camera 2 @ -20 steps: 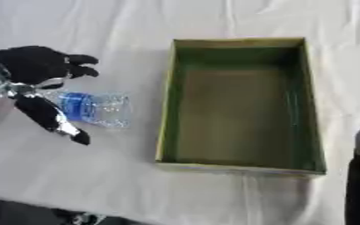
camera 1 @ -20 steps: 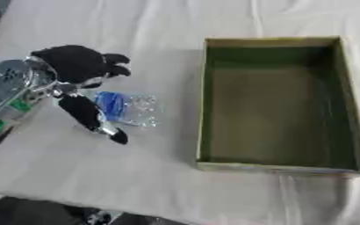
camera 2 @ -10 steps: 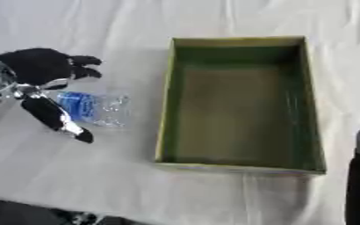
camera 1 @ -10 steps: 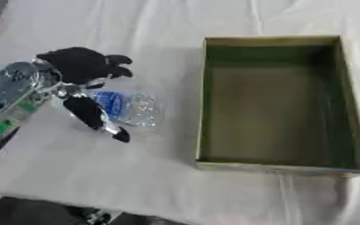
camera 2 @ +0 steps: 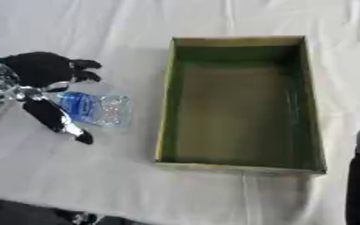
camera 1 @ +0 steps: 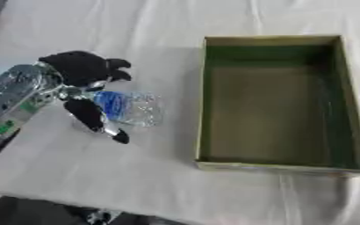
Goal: Pick up objects on the table and place them in the box.
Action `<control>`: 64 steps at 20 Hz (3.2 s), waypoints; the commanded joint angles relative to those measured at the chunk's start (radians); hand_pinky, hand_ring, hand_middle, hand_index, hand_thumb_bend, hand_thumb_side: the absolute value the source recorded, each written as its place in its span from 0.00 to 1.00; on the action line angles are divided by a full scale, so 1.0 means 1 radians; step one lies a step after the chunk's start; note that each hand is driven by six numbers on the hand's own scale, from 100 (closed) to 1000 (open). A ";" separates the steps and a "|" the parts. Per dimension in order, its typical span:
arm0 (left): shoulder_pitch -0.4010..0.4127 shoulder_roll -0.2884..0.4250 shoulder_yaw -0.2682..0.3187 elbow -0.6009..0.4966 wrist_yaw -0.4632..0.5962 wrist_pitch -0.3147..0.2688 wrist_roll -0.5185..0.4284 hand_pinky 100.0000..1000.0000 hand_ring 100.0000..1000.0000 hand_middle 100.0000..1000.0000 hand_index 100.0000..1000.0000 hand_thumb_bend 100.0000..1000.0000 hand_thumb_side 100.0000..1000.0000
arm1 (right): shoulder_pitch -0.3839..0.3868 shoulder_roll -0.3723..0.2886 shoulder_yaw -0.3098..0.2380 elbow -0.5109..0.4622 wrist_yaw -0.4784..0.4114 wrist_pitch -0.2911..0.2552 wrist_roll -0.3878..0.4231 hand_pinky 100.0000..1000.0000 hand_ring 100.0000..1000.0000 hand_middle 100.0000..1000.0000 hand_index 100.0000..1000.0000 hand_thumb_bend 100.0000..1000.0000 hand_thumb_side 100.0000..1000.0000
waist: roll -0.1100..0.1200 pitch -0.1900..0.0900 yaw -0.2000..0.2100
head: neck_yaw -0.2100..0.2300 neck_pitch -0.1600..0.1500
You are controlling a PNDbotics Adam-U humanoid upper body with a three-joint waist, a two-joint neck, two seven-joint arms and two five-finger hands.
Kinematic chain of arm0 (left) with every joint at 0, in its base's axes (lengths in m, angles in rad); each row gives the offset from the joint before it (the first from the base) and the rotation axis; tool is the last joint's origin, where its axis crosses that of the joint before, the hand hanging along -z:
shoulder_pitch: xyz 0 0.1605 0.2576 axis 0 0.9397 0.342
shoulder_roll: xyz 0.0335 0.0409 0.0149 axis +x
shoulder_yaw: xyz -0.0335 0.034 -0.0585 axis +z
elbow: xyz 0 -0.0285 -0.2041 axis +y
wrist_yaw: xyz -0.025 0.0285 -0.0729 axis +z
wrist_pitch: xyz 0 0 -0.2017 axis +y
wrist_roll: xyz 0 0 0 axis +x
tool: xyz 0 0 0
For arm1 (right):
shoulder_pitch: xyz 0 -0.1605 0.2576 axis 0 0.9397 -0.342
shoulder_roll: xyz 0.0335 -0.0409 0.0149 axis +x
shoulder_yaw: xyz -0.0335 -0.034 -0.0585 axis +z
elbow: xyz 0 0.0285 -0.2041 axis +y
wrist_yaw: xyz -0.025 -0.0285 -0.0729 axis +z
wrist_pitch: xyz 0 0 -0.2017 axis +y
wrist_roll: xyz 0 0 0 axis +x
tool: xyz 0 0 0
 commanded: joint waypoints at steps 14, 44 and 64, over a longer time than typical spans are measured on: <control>-0.014 0.002 -0.005 0.025 0.004 -0.011 0.017 0.70 0.74 1.00 0.92 0.82 0.90 | -0.019 -0.001 -0.003 -0.013 -0.006 0.000 0.001 0.65 0.77 0.84 0.91 0.00 1.00 | 0.000 -0.009 -0.003 | -0.010 -0.003; -0.018 -0.015 -0.015 0.059 0.002 -0.013 0.028 0.56 0.58 0.98 0.77 0.70 0.68 | -0.021 0.001 -0.004 -0.013 -0.008 0.000 0.002 0.65 0.76 0.84 0.91 0.00 1.00 | 0.000 -0.010 -0.002 | -0.017 -0.007; -0.018 -0.028 -0.005 0.047 -0.026 0.015 0.101 0.17 0.31 0.79 0.64 0.67 0.56 | -0.023 0.003 -0.007 -0.013 -0.006 -0.003 -0.001 0.65 0.76 0.84 0.91 0.00 1.00 | -0.002 -0.011 0.002 | -0.022 -0.009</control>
